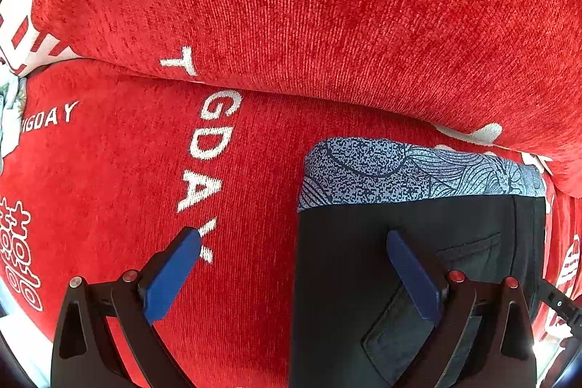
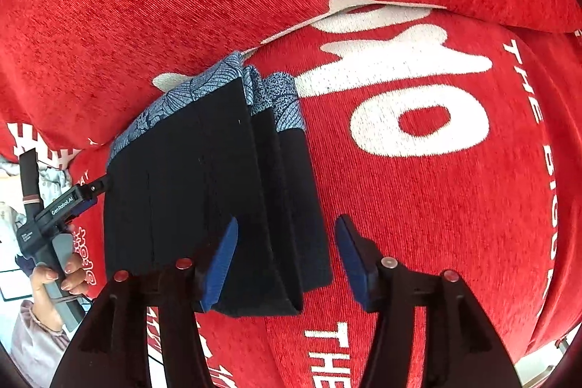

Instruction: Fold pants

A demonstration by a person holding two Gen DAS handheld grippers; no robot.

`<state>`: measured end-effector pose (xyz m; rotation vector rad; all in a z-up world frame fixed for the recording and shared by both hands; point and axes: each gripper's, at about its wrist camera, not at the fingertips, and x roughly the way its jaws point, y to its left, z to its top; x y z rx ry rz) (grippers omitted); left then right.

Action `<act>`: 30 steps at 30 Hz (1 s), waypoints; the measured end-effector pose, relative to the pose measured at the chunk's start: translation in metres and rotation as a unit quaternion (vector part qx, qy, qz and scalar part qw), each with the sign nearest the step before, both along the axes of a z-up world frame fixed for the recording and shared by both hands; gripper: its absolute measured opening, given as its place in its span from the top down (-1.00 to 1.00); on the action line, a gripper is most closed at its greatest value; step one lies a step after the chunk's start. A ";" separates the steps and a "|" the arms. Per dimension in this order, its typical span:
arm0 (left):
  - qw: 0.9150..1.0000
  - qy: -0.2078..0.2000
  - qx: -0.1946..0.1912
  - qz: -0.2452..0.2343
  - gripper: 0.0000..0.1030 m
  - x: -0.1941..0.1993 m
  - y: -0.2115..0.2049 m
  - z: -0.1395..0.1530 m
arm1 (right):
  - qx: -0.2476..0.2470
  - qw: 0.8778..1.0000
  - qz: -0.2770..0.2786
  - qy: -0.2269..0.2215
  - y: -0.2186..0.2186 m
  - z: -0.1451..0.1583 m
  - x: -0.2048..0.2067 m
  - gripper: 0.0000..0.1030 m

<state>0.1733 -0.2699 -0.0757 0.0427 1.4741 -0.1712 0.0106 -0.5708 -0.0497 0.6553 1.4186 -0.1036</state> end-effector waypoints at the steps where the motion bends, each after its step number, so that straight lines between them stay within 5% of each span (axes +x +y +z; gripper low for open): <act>1: 1.000 -0.003 -0.001 0.001 -0.99 -0.001 0.000 0.003 | 0.002 1.000 0.000 0.000 0.000 -0.001 0.000 -0.17; 11: 0.996 0.045 -0.074 -0.028 -0.99 -0.022 0.014 0.009 | 0.027 1.000 0.006 0.002 -0.001 -0.010 -0.004 -0.33; 19: 0.975 0.124 -0.180 -0.037 -0.99 -0.033 0.026 -0.008 | 0.081 0.997 0.003 0.000 -0.010 -0.023 -0.003 -0.46; 30: 0.968 0.145 -0.194 -0.061 -0.99 -0.045 0.007 -0.024 | 0.167 0.986 -0.005 -0.006 -0.027 -0.052 0.012 -0.47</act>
